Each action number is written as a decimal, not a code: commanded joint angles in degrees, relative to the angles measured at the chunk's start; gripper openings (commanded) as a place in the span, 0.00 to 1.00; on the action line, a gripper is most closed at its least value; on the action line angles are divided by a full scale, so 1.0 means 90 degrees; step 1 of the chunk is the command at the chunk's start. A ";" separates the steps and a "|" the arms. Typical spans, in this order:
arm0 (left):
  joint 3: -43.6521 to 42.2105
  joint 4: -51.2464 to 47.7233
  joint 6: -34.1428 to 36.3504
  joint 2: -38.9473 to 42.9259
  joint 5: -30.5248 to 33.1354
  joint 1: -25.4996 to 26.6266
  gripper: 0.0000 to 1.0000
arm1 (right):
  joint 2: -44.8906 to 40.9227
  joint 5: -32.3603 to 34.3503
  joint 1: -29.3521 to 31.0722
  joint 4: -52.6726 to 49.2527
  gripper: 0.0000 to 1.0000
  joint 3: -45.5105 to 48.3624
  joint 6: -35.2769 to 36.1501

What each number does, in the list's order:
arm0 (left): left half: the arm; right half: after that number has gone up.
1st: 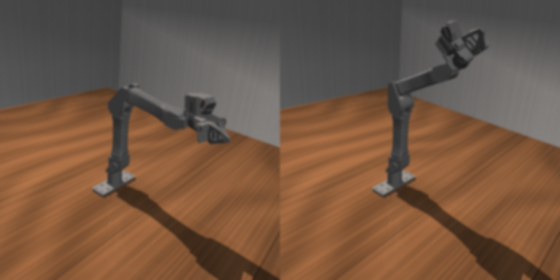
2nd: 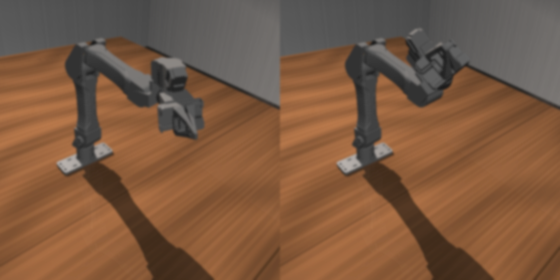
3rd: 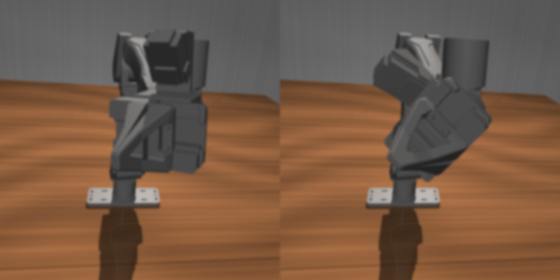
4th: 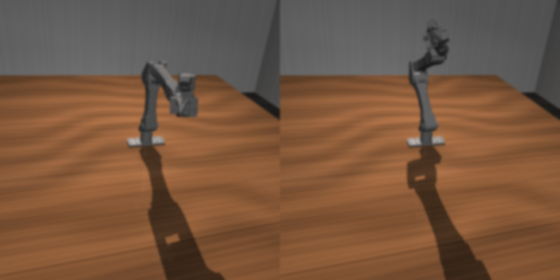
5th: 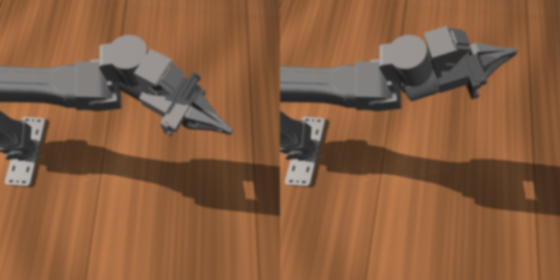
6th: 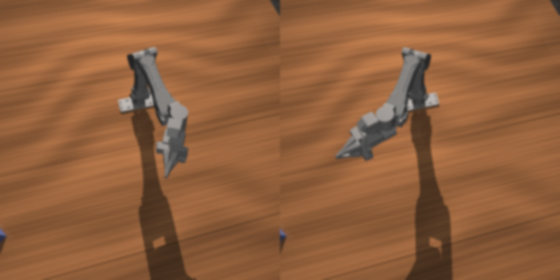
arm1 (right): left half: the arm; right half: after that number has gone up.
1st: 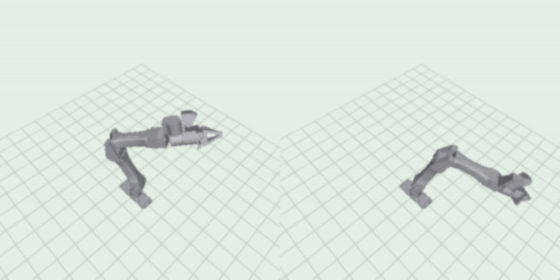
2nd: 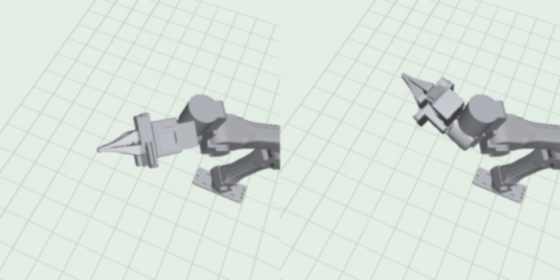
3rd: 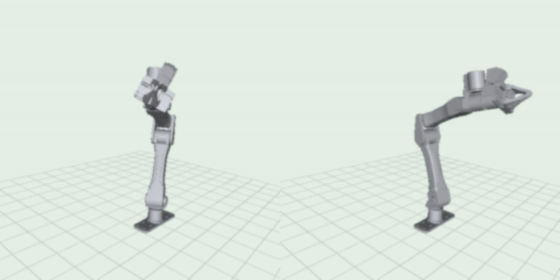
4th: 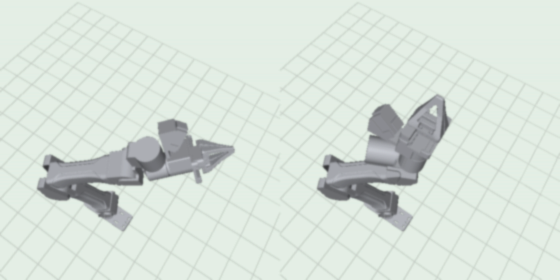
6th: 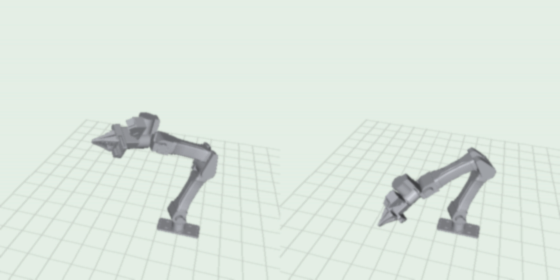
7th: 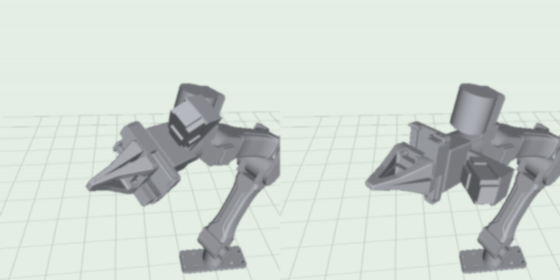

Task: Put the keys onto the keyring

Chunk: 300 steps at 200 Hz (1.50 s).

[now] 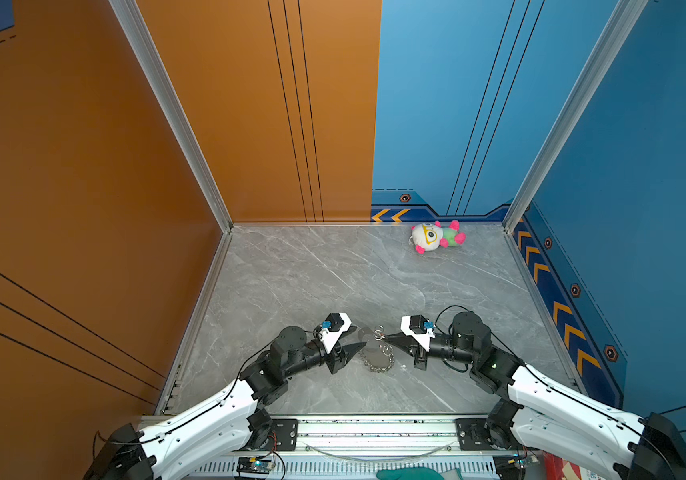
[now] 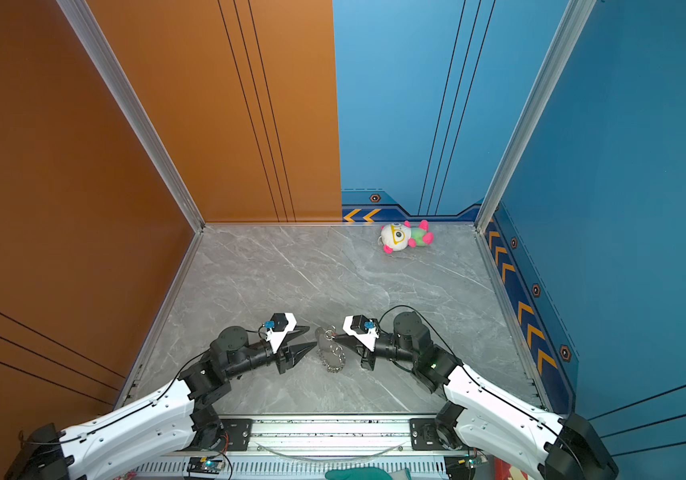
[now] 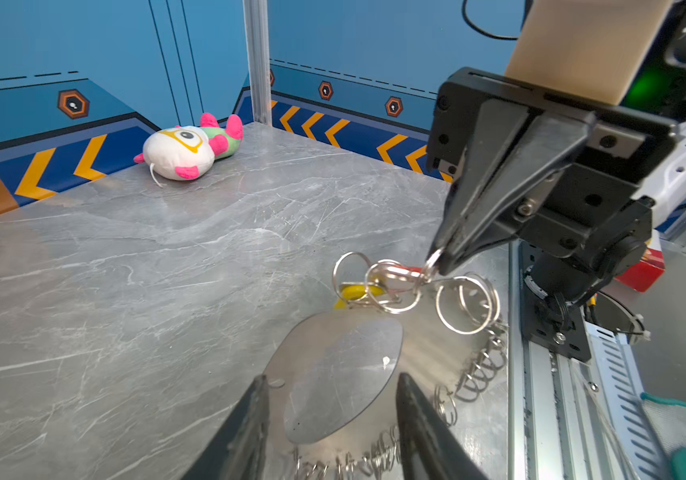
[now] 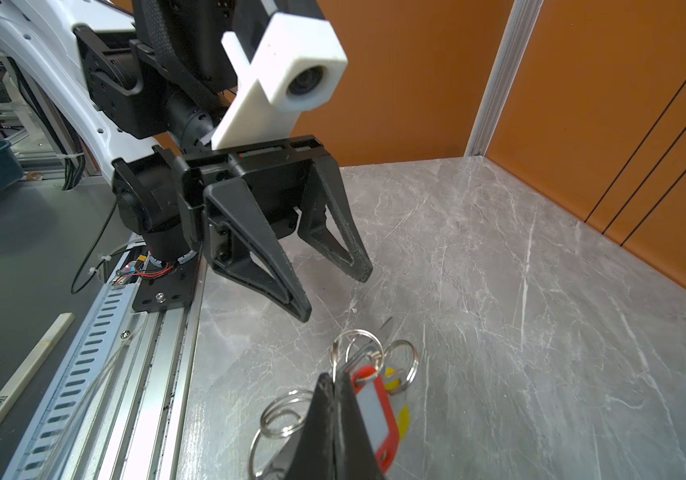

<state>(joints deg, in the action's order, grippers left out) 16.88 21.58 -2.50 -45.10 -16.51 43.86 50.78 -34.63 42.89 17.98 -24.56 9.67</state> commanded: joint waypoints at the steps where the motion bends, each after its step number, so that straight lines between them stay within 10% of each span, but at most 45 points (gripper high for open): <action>1: -0.0104 0.0195 -0.0096 -0.0004 0.0273 -0.0096 0.51 | -0.0163 -0.0378 -0.0059 0.0666 0.00 0.0142 -0.0215; 163: -0.0217 0.0532 0.0201 -0.0436 -0.0056 -0.0087 0.52 | -0.0299 -0.1043 -0.0214 0.1775 0.00 0.0541 -0.0680; 238: -0.0269 0.0676 0.0247 -0.0516 -0.0753 -0.0087 0.81 | -0.0685 -0.1671 -0.0254 0.0394 0.00 0.0144 -0.0021; 300: 0.0020 0.0802 0.0289 -0.1034 -0.2025 0.0086 0.83 | -0.0449 -0.2105 -0.0254 0.0099 0.00 -0.0134 0.0264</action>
<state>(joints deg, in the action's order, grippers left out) 15.20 27.66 -0.89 -52.31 -28.51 43.68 46.54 -50.19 40.86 20.88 -22.50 9.54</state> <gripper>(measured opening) 0.836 0.047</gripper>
